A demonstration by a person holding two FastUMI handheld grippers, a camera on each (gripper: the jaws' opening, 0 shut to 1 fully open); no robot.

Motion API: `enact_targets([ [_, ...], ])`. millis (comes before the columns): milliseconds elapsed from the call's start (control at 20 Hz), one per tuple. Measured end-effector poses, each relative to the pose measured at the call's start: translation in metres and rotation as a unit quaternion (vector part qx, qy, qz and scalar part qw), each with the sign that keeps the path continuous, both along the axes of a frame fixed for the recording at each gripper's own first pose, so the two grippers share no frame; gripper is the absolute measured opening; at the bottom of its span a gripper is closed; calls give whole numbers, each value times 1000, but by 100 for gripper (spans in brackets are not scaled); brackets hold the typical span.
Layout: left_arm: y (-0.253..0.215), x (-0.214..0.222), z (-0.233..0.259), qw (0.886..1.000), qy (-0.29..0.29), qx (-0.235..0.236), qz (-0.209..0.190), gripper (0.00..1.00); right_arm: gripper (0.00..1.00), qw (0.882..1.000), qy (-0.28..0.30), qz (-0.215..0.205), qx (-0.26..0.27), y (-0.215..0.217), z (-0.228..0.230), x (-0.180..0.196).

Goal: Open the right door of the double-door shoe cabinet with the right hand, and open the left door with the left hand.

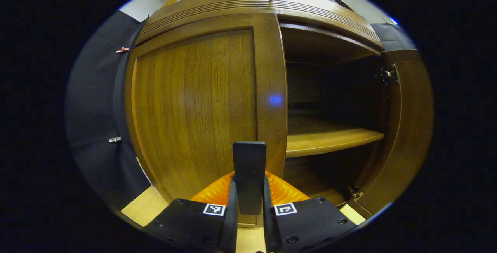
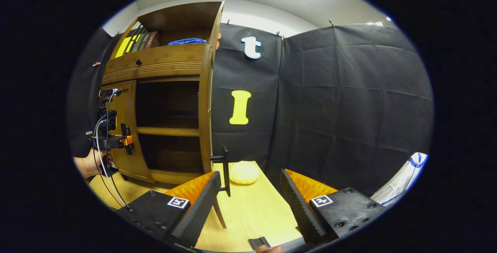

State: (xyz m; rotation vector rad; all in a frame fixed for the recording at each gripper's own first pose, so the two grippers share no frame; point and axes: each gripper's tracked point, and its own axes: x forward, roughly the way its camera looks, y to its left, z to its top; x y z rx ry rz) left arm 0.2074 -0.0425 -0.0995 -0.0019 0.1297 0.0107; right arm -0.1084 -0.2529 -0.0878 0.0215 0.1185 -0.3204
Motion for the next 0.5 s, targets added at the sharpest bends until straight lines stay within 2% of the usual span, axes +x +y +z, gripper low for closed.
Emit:
enact_targets([
  [300, 20, -59, -4, 1000, 9, -3, -19, 30, 96, 1000, -5, 25, 0, 35, 6, 3],
  [500, 42, -95, -5, 1000, 14, -5, -17, 29, 96, 999, -10, 49, 3, 67, 8, 10],
])
